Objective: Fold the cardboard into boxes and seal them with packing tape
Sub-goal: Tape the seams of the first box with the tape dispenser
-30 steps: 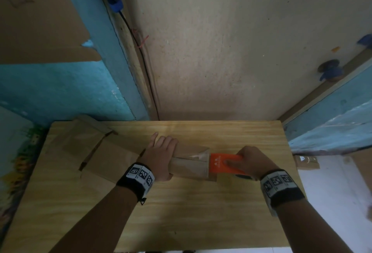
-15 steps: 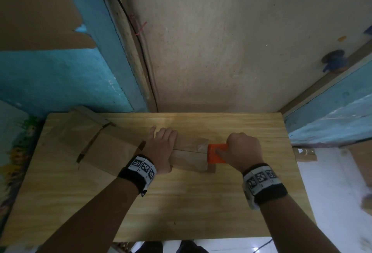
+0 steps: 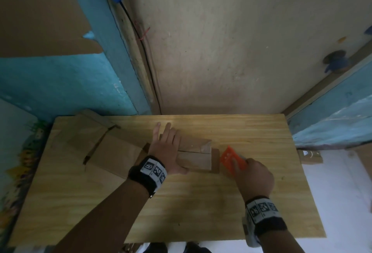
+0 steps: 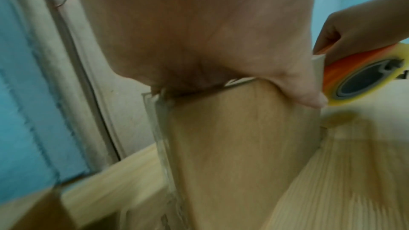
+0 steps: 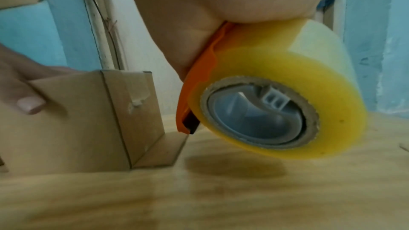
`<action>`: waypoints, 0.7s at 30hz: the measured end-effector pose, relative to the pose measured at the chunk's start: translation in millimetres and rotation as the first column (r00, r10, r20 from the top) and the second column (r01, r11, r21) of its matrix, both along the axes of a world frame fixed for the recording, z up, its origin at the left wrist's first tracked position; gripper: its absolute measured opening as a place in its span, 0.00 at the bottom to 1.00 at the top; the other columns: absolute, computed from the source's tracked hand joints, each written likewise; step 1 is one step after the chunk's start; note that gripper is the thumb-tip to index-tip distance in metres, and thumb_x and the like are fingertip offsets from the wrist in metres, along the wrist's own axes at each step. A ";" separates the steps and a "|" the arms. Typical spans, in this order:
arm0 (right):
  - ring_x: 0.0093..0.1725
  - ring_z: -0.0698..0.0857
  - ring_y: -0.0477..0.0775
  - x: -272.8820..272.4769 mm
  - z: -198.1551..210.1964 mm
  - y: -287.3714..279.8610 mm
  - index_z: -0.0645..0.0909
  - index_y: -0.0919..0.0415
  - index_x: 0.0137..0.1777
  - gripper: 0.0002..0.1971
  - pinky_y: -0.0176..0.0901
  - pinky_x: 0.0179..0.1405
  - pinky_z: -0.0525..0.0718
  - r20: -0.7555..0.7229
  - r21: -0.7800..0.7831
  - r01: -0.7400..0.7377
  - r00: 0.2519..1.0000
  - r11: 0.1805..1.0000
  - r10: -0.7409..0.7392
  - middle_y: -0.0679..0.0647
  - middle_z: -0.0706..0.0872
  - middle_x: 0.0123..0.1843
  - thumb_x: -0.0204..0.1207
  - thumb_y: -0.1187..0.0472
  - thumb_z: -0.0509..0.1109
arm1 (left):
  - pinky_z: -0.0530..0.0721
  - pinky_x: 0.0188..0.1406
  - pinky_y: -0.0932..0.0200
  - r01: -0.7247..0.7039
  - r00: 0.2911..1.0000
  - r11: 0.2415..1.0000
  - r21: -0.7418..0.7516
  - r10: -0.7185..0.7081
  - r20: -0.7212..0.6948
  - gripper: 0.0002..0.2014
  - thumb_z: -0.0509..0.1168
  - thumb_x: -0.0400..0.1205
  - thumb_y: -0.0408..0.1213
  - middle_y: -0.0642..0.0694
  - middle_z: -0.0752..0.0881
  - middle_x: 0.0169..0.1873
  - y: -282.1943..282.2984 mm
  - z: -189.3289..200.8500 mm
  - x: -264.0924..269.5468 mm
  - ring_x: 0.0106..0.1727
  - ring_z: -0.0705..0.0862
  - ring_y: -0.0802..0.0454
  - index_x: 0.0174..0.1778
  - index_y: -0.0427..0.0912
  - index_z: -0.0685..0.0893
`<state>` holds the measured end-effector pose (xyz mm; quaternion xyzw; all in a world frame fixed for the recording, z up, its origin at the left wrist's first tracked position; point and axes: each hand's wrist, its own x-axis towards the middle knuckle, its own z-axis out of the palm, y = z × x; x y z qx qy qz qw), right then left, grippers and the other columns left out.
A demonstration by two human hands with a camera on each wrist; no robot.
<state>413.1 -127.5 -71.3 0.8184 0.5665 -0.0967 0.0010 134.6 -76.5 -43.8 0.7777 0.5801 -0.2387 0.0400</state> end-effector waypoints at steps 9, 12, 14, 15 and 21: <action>0.43 0.90 0.51 -10.7 0.6 -5.5 0.86 0.48 0.51 0.27 0.51 0.53 0.89 0.028 -0.083 -0.106 0.994 0.991 0.109 0.45 0.89 0.43 0.84 0.27 0.57 | 0.40 0.84 0.24 -0.142 0.971 0.989 0.031 0.133 0.197 0.73 0.79 0.66 0.59 0.29 0.23 0.84 -16.1 11.8 59.8 0.87 0.27 0.30 0.87 0.34 0.28; 0.46 0.90 0.52 -20.7 0.9 -9.1 0.84 0.48 0.53 0.26 0.51 0.55 0.88 0.038 -0.107 -0.140 0.989 0.984 0.145 0.46 0.90 0.45 0.84 0.28 0.56 | 0.39 0.87 0.30 -0.097 0.952 0.995 0.010 0.090 0.292 0.76 0.80 0.65 0.63 0.35 0.21 0.84 -12.9 -0.6 71.7 0.87 0.26 0.36 0.87 0.36 0.27; 0.48 0.91 0.53 -23.8 -0.3 -12.3 0.84 0.48 0.55 0.26 0.50 0.57 0.86 0.039 -0.103 -0.167 0.984 0.981 0.171 0.46 0.91 0.47 0.85 0.28 0.56 | 0.39 0.89 0.35 -0.073 0.945 0.997 -0.036 0.081 0.316 0.75 0.78 0.68 0.63 0.38 0.21 0.84 -11.5 -6.4 73.3 0.88 0.26 0.38 0.85 0.36 0.23; 0.49 0.91 0.53 -24.5 -0.1 -13.3 0.83 0.48 0.56 0.26 0.50 0.57 0.85 0.037 -0.097 -0.174 0.983 0.980 0.178 0.46 0.91 0.48 0.85 0.28 0.56 | 0.39 0.89 0.36 -0.067 0.946 0.997 -0.042 0.076 0.314 0.74 0.77 0.69 0.63 0.38 0.21 0.85 -10.6 -8.9 73.2 0.88 0.27 0.39 0.85 0.35 0.22; 0.49 0.92 0.53 -25.5 3.7 -14.4 0.82 0.50 0.59 0.27 0.51 0.56 0.86 0.047 -0.082 -0.191 0.980 0.978 0.195 0.47 0.92 0.48 0.86 0.29 0.55 | 0.40 0.88 0.32 -0.087 0.966 0.996 -0.035 0.093 0.242 0.70 0.73 0.74 0.64 0.37 0.28 0.88 -9.3 -11.5 77.4 0.89 0.32 0.36 0.83 0.38 0.20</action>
